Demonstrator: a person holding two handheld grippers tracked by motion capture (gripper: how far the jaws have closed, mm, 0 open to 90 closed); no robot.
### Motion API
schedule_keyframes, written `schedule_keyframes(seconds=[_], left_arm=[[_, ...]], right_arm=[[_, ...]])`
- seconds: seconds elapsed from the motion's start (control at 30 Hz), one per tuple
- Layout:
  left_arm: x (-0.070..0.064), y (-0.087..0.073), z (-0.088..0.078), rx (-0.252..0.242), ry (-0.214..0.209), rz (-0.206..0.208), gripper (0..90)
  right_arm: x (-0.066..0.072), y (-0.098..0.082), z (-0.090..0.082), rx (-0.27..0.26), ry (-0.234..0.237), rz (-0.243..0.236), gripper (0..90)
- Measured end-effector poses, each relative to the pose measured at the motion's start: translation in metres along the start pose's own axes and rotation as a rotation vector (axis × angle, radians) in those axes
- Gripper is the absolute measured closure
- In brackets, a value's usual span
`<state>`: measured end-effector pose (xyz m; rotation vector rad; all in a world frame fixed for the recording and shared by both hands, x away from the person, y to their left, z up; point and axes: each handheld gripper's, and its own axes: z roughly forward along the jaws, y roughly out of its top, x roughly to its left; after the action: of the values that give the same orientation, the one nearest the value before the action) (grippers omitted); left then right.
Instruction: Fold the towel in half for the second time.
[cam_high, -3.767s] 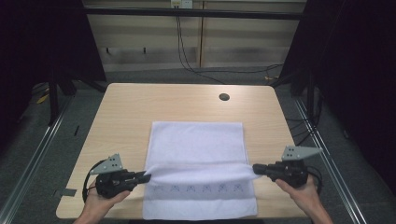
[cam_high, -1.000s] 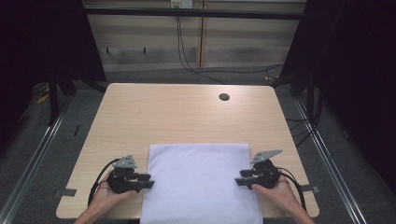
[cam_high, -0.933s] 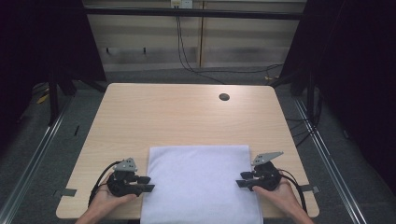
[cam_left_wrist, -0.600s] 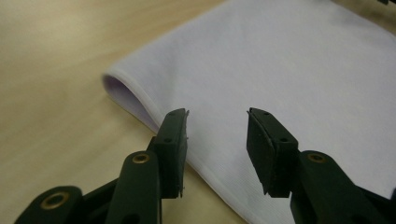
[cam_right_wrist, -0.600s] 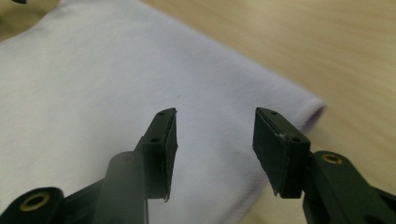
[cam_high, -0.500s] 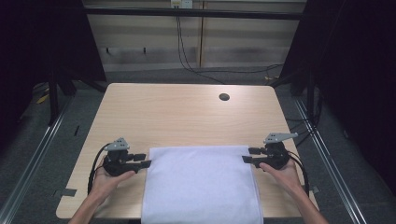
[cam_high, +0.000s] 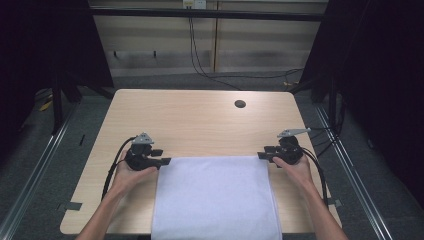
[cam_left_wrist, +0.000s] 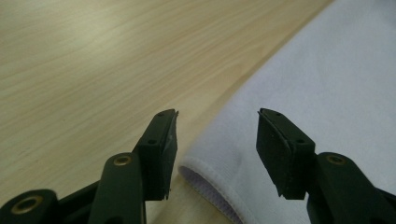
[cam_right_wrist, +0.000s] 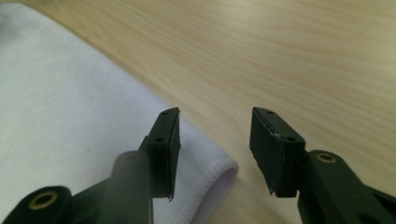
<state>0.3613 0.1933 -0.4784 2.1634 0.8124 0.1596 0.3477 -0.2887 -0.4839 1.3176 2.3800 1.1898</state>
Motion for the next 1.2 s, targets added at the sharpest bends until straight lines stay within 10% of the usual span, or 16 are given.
schedule_keyframes(seconds=[0.3, 0.67, 0.97, 1.2], left_arm=[[0.020, -0.014, 0.010, 0.007, 0.011, -0.104, 49.9], [0.018, -0.022, 0.005, 0.047, -0.082, -0.090, 73.8], [0.021, -0.006, -0.013, -0.041, -0.142, -0.101, 85.1], [0.028, 0.018, -0.024, -0.069, -0.118, -0.102, 85.2]], right_arm=[[0.002, -0.007, 0.015, 0.079, -0.030, -0.027, 57.0], [0.004, -0.009, 0.011, 0.115, 0.022, 0.007, 76.6], [0.008, 0.006, -0.015, -0.004, 0.123, 0.054, 86.4], [0.005, 0.033, -0.039, -0.046, 0.094, 0.026, 86.6]])
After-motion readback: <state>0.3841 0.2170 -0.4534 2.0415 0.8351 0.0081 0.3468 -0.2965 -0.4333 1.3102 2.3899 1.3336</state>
